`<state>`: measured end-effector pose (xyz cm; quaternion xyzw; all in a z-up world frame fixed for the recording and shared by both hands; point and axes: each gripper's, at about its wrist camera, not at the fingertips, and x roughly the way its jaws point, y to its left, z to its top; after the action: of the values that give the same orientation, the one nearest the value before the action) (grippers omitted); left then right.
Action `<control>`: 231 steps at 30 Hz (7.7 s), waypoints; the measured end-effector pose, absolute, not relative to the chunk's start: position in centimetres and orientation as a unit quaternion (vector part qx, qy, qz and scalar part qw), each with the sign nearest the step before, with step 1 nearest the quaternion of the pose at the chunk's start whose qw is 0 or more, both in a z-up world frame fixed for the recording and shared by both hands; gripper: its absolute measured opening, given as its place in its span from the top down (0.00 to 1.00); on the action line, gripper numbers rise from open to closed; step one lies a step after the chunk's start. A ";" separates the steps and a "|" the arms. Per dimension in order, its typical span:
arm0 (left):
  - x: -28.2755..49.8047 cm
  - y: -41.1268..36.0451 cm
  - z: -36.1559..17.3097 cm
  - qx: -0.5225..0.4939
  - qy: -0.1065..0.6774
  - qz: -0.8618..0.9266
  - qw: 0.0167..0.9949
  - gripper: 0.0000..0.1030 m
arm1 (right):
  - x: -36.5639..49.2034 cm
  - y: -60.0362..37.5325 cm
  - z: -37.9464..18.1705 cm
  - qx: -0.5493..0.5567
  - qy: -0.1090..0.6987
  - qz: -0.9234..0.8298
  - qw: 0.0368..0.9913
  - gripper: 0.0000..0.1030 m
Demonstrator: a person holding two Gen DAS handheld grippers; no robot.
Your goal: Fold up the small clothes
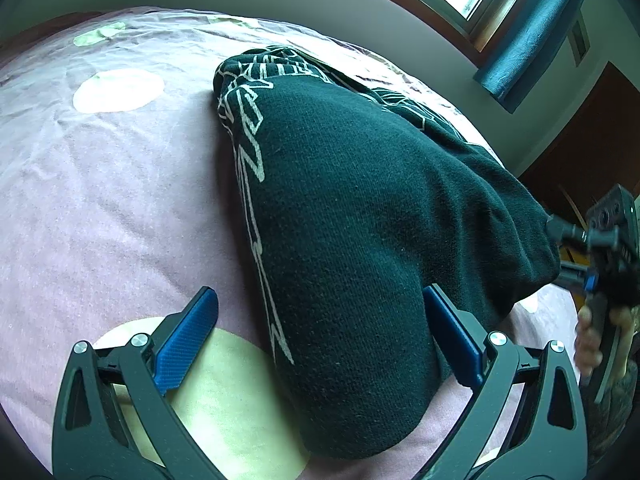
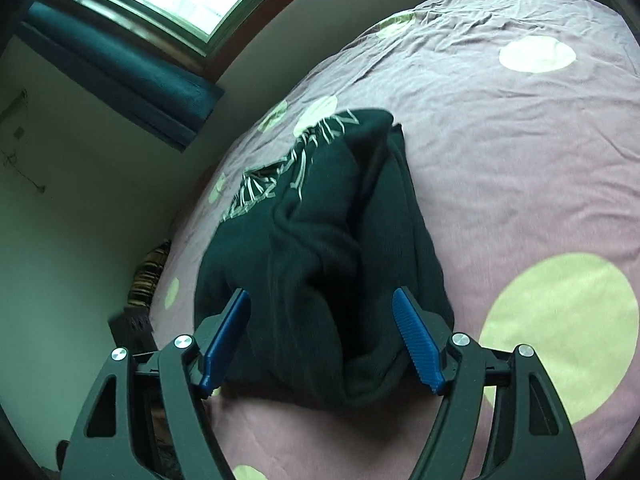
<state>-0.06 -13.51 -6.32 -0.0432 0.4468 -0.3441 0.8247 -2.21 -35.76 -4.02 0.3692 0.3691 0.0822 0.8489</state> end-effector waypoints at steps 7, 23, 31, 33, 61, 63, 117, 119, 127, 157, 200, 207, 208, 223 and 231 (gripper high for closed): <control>0.0 -13.3 -6.7 -0.039 0.445 -0.348 0.824 0.02 | -3.0 -36.3 -6.8 0.371 0.367 0.064 0.851 0.63; -0.3 -11.9 -6.5 -0.057 0.444 -0.368 0.815 0.02 | -6.2 -37.8 -8.1 0.427 0.316 0.108 0.840 0.61; -1.0 -6.8 -4.8 -0.147 0.441 -0.409 0.785 0.02 | -8.9 -39.5 -7.3 0.447 0.326 0.085 0.828 0.14; -0.6 -6.0 -4.7 -0.167 0.446 -0.413 0.776 0.02 | -9.6 -40.6 -6.9 0.478 0.305 0.093 0.819 0.14; 8.4 -12.6 -6.8 -0.175 0.512 -0.457 0.706 0.02 | 4.2 -41.6 -8.9 0.483 0.410 0.149 0.759 0.14; 8.6 -13.1 -6.9 -0.169 0.511 -0.461 0.705 0.02 | 5.2 -41.1 -9.3 0.484 0.419 0.171 0.749 0.14; 14.3 -1.7 -5.1 -0.108 0.447 -0.360 0.812 0.37 | 11.0 -29.2 -9.0 0.438 0.346 0.243 0.793 0.61; 14.1 -1.8 -5.0 -0.105 0.446 -0.361 0.812 0.35 | 11.1 -29.1 -8.7 0.433 0.353 0.244 0.793 0.56; 10.6 1.7 -4.4 -0.163 0.427 -0.389 0.800 0.14 | 9.1 -29.2 -5.3 0.444 0.331 0.214 0.805 0.27; 9.0 -0.3 -3.3 -0.167 0.481 -0.386 0.769 0.51 | 6.1 -29.5 -9.4 0.529 0.370 0.269 0.715 0.67; 6.7 -0.8 -6.9 -0.127 0.491 -0.364 0.781 0.49 | 3.3 -28.8 -12.1 0.504 0.367 0.278 0.731 0.72; 6.0 -1.4 -6.0 -0.078 0.466 -0.336 0.815 0.32 | 3.3 -29.0 -11.6 0.499 0.361 0.276 0.738 0.64; 5.8 -1.4 -5.9 -0.072 0.463 -0.328 0.820 0.30 | 3.1 -29.0 -11.4 0.498 0.359 0.272 0.741 0.63; -0.1 -1.0 -3.9 -0.017 0.442 -0.212 0.871 0.10 | -2.7 -25.8 -7.3 0.342 0.400 0.121 0.841 0.18; -4.4 -1.4 -2.4 0.023 0.414 -0.178 0.892 0.09 | -3.5 -22.7 -5.9 0.251 0.424 0.057 0.868 0.17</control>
<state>-4.37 -1.37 -2.42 0.0229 0.4137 -0.1784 0.8925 -3.54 -22.68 -5.87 0.2512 0.4239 0.0569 0.8683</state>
